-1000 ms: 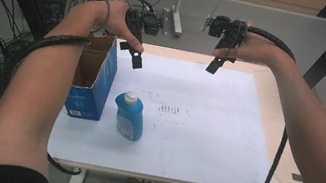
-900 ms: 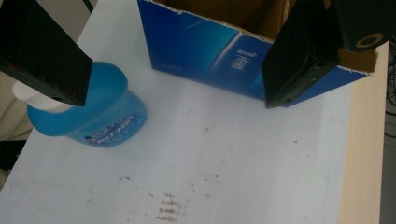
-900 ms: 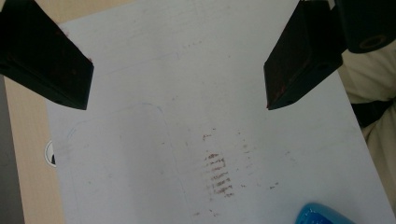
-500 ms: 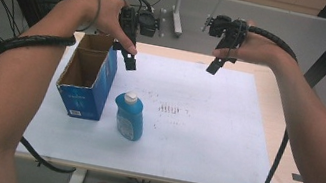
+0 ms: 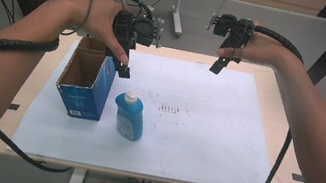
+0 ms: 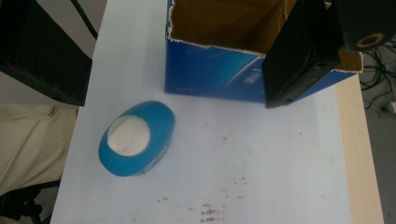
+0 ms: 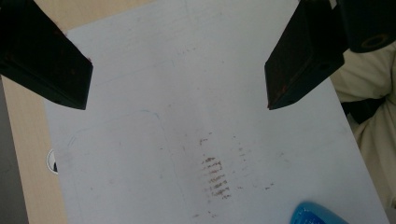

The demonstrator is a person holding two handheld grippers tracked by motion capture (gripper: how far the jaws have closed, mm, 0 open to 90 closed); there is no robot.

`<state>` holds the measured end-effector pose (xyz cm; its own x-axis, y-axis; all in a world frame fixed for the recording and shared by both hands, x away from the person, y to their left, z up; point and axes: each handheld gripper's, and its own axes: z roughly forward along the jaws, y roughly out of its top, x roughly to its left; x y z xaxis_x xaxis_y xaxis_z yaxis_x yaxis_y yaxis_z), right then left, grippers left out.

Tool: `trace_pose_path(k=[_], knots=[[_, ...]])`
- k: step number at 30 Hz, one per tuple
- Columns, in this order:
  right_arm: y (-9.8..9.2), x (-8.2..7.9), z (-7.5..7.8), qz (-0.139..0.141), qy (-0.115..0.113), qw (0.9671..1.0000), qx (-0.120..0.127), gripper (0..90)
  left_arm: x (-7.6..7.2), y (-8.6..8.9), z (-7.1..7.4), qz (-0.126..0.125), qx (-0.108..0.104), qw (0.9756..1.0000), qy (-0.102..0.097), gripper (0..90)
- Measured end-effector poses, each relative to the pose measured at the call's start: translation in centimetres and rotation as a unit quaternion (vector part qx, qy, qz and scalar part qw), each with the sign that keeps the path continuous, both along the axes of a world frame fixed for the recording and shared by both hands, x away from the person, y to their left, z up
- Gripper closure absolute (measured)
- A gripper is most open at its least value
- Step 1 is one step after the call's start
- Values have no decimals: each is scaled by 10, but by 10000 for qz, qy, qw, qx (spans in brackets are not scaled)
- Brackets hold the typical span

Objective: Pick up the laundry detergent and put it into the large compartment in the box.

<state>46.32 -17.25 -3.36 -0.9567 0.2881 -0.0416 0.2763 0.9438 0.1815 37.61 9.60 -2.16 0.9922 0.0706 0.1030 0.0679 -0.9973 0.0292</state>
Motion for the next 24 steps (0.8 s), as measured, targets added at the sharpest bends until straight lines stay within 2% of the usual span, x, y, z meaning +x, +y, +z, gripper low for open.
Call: trace_pose_path(k=[7, 10, 13, 20, 24], knots=[[-5, -2, 2, -36, -25, 10000, 51, 74, -12, -11, -7, -368, -6, 9993, -13, 92], [-5, -3, 2, -19, -27, 10000, 85, 74, -17, -17, -11, -496, 70, 9987, -95, 93], [-5, -3, 1, -15, -10, 10000, 51, 70, -22, -19, -16, -636, 34, 9979, -125, 92], [-7, 0, 0, -44, 7, 10000, 29, 68, -27, -23, -26, -813, 34, 9966, -151, 90], [-8, 0, -1, -52, -3, 10000, 60, 68, -27, -27, -33, -885, 125, 9959, -122, 90]])
